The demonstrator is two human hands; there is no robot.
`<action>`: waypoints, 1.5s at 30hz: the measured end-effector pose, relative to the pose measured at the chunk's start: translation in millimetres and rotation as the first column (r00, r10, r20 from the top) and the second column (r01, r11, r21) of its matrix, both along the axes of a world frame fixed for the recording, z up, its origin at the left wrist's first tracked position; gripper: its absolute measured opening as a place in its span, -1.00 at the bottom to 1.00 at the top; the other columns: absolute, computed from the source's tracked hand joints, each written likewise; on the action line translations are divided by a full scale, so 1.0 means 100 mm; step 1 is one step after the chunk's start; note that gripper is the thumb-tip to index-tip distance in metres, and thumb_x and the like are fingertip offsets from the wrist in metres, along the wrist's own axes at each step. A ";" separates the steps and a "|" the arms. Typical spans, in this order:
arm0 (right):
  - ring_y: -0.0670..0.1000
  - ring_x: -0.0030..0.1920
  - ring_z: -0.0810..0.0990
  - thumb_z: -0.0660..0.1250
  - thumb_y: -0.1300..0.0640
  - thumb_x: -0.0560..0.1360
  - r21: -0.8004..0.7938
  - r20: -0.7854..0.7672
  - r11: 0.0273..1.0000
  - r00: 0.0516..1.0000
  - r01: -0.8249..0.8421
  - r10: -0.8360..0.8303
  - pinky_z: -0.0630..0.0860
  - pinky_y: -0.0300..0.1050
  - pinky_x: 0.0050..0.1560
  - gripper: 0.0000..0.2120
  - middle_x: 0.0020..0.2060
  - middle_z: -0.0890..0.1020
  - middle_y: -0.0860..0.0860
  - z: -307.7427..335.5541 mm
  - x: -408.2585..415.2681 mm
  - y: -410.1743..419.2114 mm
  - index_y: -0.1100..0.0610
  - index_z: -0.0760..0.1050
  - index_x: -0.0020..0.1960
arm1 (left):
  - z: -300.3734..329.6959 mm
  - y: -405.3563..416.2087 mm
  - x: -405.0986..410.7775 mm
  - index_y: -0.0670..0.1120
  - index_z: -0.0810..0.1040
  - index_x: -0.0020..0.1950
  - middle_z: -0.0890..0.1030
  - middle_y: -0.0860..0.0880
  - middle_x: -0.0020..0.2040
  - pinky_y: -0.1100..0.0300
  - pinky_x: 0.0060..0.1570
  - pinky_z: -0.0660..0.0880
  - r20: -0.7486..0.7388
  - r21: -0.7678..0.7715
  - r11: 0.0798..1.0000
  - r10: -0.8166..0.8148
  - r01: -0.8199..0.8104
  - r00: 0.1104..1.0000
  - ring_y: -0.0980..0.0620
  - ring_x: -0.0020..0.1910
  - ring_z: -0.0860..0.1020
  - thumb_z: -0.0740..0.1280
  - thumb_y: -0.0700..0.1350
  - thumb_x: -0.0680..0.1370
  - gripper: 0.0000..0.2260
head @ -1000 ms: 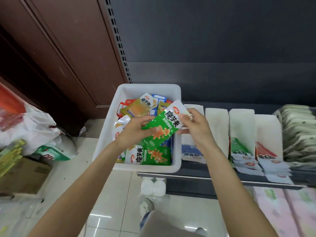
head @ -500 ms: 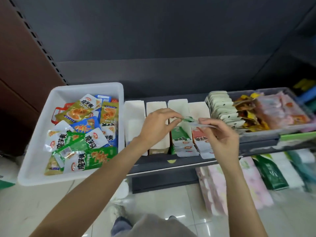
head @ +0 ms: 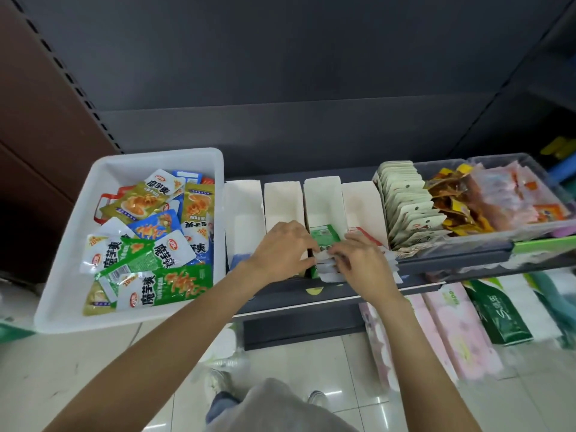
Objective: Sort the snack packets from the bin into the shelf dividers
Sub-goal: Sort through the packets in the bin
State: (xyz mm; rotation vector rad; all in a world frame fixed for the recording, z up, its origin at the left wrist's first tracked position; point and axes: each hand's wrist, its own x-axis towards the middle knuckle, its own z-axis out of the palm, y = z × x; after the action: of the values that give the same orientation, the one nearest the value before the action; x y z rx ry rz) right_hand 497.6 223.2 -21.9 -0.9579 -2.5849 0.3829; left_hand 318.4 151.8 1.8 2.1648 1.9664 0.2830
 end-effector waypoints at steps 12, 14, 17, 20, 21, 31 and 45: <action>-0.04 0.03 0.61 0.23 0.26 0.56 -0.245 -0.291 0.891 0.906 -0.382 0.309 0.53 -0.18 0.05 -0.72 0.06 0.65 0.00 0.63 -1.36 -0.76 0.10 0.52 0.23 | 0.10 -1.29 -1.27 -0.07 0.61 0.09 0.63 -0.03 -0.04 0.06 -0.08 0.54 0.233 0.275 0.739 0.570 -0.615 0.788 -0.05 -0.02 0.56 0.45 -0.15 0.45 -0.78; 0.03 0.06 0.60 0.25 0.25 0.55 -0.170 -0.211 0.874 0.884 -0.454 0.418 0.55 -0.08 0.02 -0.74 0.11 0.63 0.04 0.57 -1.77 -0.87 0.13 0.53 0.22 | -0.02 -1.54 -1.57 -0.09 0.61 0.14 0.60 -0.10 0.06 -0.06 0.04 0.51 0.142 0.151 0.710 0.672 -0.687 0.726 -0.17 0.09 0.51 0.50 -0.12 0.39 -0.67; 0.13 0.05 0.59 0.24 0.27 0.54 -0.120 -0.013 0.882 0.889 -0.456 0.458 0.56 0.05 -0.01 -0.69 0.11 0.59 0.12 0.44 -2.27 -0.96 0.18 0.46 0.28 | -0.08 -1.74 -1.81 -0.03 0.55 0.24 0.52 -0.09 0.18 -0.03 0.16 0.43 0.066 -0.033 0.686 0.727 -0.727 0.683 -0.14 0.23 0.42 0.50 -0.01 0.39 -0.56; 0.16 0.01 0.57 0.20 0.15 0.60 -0.171 0.217 0.932 0.910 -0.321 0.353 0.49 -0.03 -0.12 -0.66 0.06 0.53 0.15 0.35 -2.58 -1.02 0.24 0.32 0.33 | -0.13 -1.78 -1.89 0.03 0.45 0.33 0.46 -0.04 0.24 0.02 0.21 0.41 0.000 -0.126 0.698 0.711 -0.705 0.703 -0.05 0.26 0.38 0.45 0.08 0.42 -0.49; 0.15 0.00 0.57 0.20 0.14 0.60 -0.203 0.240 0.944 0.922 -0.258 0.304 0.43 -0.07 -0.18 -0.67 0.03 0.54 0.15 0.32 -2.63 -1.04 0.26 0.30 0.31 | -0.14 -1.78 -1.91 0.03 0.44 0.34 0.45 -0.04 0.24 0.03 0.21 0.41 -0.009 -0.128 0.700 0.708 -0.703 0.706 -0.05 0.26 0.38 0.45 0.08 0.42 -0.48; -0.05 -0.14 0.61 0.32 0.06 0.54 -0.248 -0.149 0.945 0.972 -0.213 0.180 0.42 -0.21 -0.26 -0.84 -0.11 0.67 -0.06 0.41 -2.66 -1.04 0.09 0.57 0.07 | -0.07 -1.68 -2.04 -0.07 0.49 0.27 0.55 -0.03 0.16 0.13 0.12 0.38 0.226 -0.012 0.709 0.689 -0.705 0.689 -0.04 0.17 0.46 0.48 0.08 0.39 -0.49; -0.06 -0.16 0.68 0.35 0.23 0.50 -0.939 -0.342 0.124 0.827 -0.322 -0.447 0.59 -0.23 -0.32 -0.76 -0.06 0.67 0.10 0.84 -1.72 -1.06 0.22 0.52 0.16 | 0.23 -1.48 -1.63 0.00 0.59 0.00 0.67 0.06 -0.10 0.16 -0.18 0.37 -0.101 0.864 0.501 0.272 -0.051 0.957 0.05 -0.11 0.48 0.36 -0.20 0.53 -0.88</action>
State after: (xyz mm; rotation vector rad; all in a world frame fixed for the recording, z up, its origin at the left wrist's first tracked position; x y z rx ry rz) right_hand 325.3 116.8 61.8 -1.0041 -1.3480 2.2354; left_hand 155.3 3.9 25.2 2.5995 2.5071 1.3913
